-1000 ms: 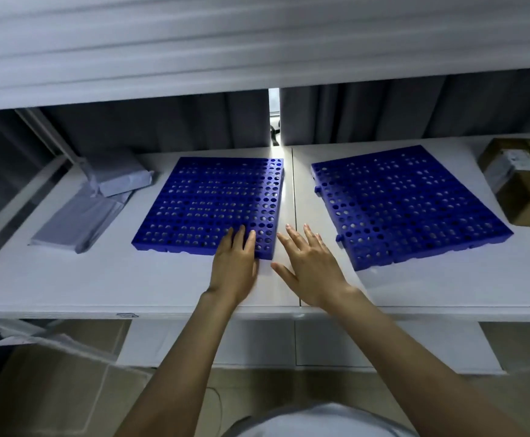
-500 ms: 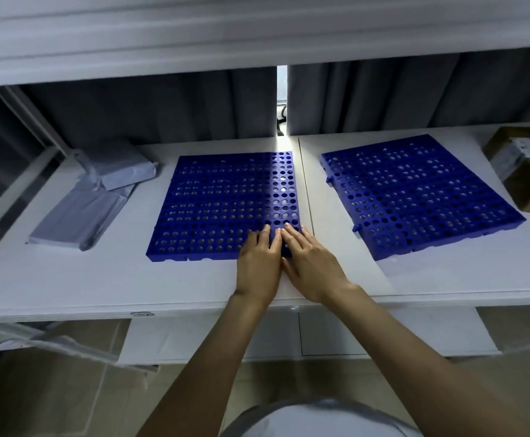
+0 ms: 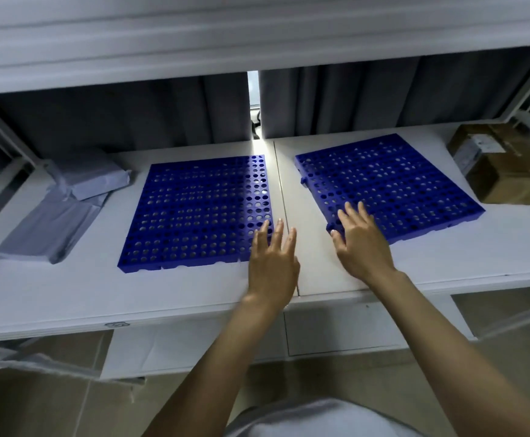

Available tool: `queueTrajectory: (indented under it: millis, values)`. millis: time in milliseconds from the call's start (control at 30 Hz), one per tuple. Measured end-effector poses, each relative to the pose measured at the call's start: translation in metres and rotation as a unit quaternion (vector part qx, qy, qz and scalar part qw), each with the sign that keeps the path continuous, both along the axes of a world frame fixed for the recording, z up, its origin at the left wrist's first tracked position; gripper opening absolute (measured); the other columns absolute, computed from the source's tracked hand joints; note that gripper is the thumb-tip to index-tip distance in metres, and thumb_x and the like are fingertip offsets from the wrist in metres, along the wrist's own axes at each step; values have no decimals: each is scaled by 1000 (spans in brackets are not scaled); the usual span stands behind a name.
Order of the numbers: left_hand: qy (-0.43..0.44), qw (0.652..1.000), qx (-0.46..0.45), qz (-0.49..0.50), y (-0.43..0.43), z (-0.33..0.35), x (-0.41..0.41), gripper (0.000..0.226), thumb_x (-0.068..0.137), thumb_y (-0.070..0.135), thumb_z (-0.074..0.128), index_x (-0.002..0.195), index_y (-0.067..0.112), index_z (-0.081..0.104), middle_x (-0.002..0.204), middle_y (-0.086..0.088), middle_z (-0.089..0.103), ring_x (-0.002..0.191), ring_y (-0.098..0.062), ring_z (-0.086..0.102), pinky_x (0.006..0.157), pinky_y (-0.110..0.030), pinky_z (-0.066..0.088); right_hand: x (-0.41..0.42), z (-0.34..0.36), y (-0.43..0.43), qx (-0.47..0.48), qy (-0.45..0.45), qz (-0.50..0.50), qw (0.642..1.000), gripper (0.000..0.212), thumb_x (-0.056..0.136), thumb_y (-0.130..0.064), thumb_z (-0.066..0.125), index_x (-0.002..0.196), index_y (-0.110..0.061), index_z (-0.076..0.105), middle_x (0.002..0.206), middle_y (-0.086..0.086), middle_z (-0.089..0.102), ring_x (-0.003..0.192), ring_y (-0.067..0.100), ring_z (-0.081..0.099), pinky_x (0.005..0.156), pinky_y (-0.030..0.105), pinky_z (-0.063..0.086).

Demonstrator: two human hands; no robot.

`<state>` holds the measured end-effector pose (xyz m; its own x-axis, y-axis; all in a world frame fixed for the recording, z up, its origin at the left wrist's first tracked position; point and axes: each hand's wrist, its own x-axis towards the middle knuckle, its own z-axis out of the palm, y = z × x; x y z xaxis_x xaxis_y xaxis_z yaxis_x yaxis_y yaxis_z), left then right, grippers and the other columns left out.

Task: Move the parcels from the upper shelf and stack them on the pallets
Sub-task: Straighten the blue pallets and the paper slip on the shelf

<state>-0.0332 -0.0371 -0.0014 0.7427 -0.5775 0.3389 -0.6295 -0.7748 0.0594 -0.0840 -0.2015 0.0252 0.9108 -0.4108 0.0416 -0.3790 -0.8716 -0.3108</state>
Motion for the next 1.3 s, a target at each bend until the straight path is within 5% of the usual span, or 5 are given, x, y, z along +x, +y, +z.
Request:
queueTrajectory:
  millis: [167,300,533,800,1300]
  values:
    - [44,990,-10,-137,-68,-5,-19,52,76,19,76,126,14,63,138,-13,54,129,-32,51,101,-43,49,-33,-9,-45,-13,44,-42,998,50,102,-25,34,147,-4,30,156,13,27,146,29,19,120,41,15]
    - [79,988,22,-134,-94,-18,-28,54,87,22,66,137,7,51,144,-14,48,137,-32,41,111,-40,38,-42,-10,-54,-60,47,-2,997,52,103,-28,33,149,-8,27,157,8,29,145,22,25,119,36,17]
    - [92,994,-48,-42,-87,-10,-22,45,59,9,89,101,5,73,111,-13,71,106,-28,67,85,-33,55,-39,-11,-37,-79,44,87,992,52,101,-26,34,150,-9,26,158,8,24,146,24,21,119,33,17]
    - [120,991,-57,18,-83,-8,-27,48,100,0,36,148,1,28,158,-14,21,148,-23,15,117,-26,17,-39,-13,-30,-81,27,141,986,54,100,-26,37,150,-9,27,158,9,25,146,25,21,120,32,13]
    - [124,988,-46,82,-103,-6,-47,57,99,6,40,151,3,18,159,-17,16,149,-27,10,120,-33,9,-49,-12,-48,-10,0,160,987,54,102,-27,36,153,-15,19,161,3,14,149,19,6,119,29,11]
